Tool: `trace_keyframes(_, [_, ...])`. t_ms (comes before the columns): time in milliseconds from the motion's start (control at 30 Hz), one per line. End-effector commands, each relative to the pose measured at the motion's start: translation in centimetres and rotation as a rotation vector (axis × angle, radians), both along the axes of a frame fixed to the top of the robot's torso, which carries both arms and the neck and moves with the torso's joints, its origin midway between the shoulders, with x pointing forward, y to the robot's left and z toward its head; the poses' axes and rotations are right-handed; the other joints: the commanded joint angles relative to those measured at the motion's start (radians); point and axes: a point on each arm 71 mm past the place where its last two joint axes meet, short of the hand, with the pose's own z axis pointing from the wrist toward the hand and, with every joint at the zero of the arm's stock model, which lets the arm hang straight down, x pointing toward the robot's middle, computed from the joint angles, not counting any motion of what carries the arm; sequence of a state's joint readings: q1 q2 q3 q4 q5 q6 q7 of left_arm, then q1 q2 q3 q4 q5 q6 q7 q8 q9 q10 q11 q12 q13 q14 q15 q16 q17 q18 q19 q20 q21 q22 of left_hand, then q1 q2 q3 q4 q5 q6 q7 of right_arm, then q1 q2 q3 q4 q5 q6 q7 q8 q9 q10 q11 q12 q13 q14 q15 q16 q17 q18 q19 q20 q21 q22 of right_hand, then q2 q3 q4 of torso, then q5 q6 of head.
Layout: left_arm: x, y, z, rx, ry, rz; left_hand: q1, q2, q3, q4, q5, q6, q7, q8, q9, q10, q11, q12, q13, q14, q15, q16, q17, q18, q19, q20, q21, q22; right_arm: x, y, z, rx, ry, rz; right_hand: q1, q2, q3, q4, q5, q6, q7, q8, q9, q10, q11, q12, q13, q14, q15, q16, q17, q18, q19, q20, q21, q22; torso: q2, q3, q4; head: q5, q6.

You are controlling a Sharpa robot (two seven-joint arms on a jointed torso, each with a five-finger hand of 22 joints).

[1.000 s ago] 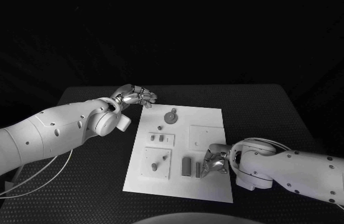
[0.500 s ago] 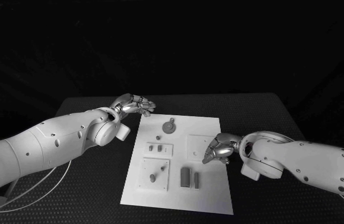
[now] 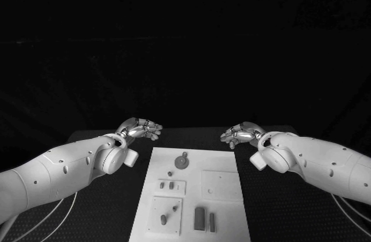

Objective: Assemble the parts on the task board

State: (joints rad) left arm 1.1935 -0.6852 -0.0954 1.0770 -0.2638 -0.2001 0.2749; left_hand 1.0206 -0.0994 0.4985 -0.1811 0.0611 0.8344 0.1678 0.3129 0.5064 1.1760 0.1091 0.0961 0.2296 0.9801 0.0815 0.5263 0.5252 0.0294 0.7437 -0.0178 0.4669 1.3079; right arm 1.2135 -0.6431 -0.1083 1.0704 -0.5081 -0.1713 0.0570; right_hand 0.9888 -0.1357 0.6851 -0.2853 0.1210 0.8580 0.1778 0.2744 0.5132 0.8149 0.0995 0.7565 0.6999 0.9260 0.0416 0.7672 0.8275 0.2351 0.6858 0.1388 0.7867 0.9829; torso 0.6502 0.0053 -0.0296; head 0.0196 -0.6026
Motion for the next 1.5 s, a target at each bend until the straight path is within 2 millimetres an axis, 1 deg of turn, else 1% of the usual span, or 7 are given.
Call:
trace_keyframes(33, [0.6,0.4,0.5,-0.094,-0.015,0.014,0.000,0.013,-0.001,-0.007,-0.003,0.000,-0.004,0.000,-0.003,0.005,-0.002,0.000,-0.002,-0.017,0.004,-0.016,-0.004,0.011,0.000,0.002,-0.008,0.017,1.6,-2.5,-0.2,0.158,-0.036,-0.103,0.017,-0.003,-0.004,0.000,0.017,-0.026,-0.010,-0.005,0.001,0.010,0.020,-0.126,-0.146,-0.018,0.038,-0.143,-0.085,-0.022,-0.047,0.029,-0.091,-0.055,-0.028,-0.0003,-0.0054,-0.001,0.040])
trace_keyframes(567, [2.3,1.0,0.3,-0.190,-0.005,0.047,-0.061,-0.013,-0.030,-0.019,-0.011,-0.133,-0.040,-0.059,-0.033,-0.226,-0.003,-0.032,-0.093,-0.267,0.067,-0.212,-0.063,-0.029,-0.178,0.067,-0.154,-0.022,2.5,-2.4,-1.3,0.231,-0.061,-0.147,-0.003,0.043,-0.121,0.002,0.065,-0.077,-0.027,0.004,-0.038,0.141,0.033,-0.471,-0.534,-0.027,0.076,-0.442,-0.279,-0.011,-0.107,0.101,-0.363,-0.241,-0.056,0.0138,-0.0031,0.022,0.106])
trace_keyframes(600, [2.3,1.1,0.2,-0.136,0.002,0.067,-1.021,0.099,-0.498,0.181,-0.061,-0.834,-0.168,-0.313,-0.506,-1.176,-0.109,-0.096,-0.230,-0.980,-0.081,-0.526,-0.525,-0.029,-0.744,0.018,-0.467,-0.407,2.5,-2.8,-1.4,0.196,-0.046,-0.172,-0.989,0.136,-0.685,0.285,-0.121,-0.858,-0.178,-0.274,-0.513,-0.815,-0.099,-0.756,-0.700,-0.926,-0.042,-0.767,-0.828,-0.235,-0.686,-0.139,-0.787,-0.983,-0.053,0.0098,-0.0064,0.020,0.104])
trace_keyframes(833, [1.6,0.3,-0.1,-0.150,-0.008,0.083,-1.021,0.099,-0.498,0.181,-0.061,-0.834,-0.168,-0.313,-0.506,-1.176,-0.109,-0.096,-0.230,-0.980,-0.081,-0.526,-0.525,-0.029,-0.744,0.018,-0.467,-0.600,1.9,-2.1,-1.3,0.228,-0.068,-0.182,-0.989,0.136,-0.685,0.285,-0.121,-0.858,-0.178,-0.274,-0.513,-0.815,-0.099,-0.756,-0.700,-0.926,-0.042,-0.767,-0.828,-0.235,-0.686,-0.139,-0.787,-0.983,-0.068,0.0057,0.0034,0.009,0.076])
trace_keyframes(867, [1.4,0.1,-0.1,-0.154,-0.011,0.088,-1.021,0.099,-0.498,0.181,-0.061,-0.834,-0.168,-0.313,-0.506,-1.176,-0.109,-0.096,-0.230,-0.980,-0.081,-0.526,-0.525,-0.029,-0.744,0.018,-0.467,-1.308,1.8,-2.0,-1.3,0.237,-0.074,-0.185,-0.989,0.136,-0.685,0.285,-0.121,-0.858,-0.178,-0.274,-0.513,-0.815,-0.099,-0.756,-0.700,-0.926,-0.042,-0.767,-0.828,-0.235,-0.686,-0.139,-0.787,-0.983,-0.072,0.0045,0.0062,0.006,0.068])
trace_keyframes(1133, [-1.8,-2.7,-0.5,-0.201,-0.046,0.155,-1.021,0.099,-0.498,0.181,-0.061,-0.834,-0.168,-0.313,-0.506,-1.176,-0.109,-0.096,-0.230,-0.980,-0.081,-0.526,-0.525,-0.029,-0.744,0.018,-0.467,-1.308,-1.0,0.5,-0.8,0.348,-0.140,-0.232,-0.989,0.136,-0.685,0.285,-0.121,-0.858,-0.178,-0.274,-0.513,-0.815,-0.099,-0.756,-0.700,-0.926,-0.042,-0.767,-0.828,-0.235,-0.686,-0.139,-0.787,-0.983,-0.103,-0.0045,0.0278,-0.018,0.008])
trace_keyframes(1500, [-7.6,-6.3,0.2,-0.245,-0.081,0.257,-1.021,0.099,-0.498,0.181,-0.061,-0.834,-0.168,-0.313,-0.506,-1.176,-0.109,-0.096,-0.230,-0.980,-0.081,-0.526,-0.525,-0.029,-0.744,0.018,-0.467,-1.308,-6.9,3.8,0.5,0.481,-0.200,-0.334,-0.989,0.136,-0.685,0.285,-0.121,-0.858,-0.178,-0.274,-0.513,-0.815,-0.099,-0.756,-0.700,-0.926,-0.042,-0.767,-0.828,-0.235,-0.686,-0.139,-0.787,-0.983,-0.106,-0.0053,0.0296,-0.020,0.003])
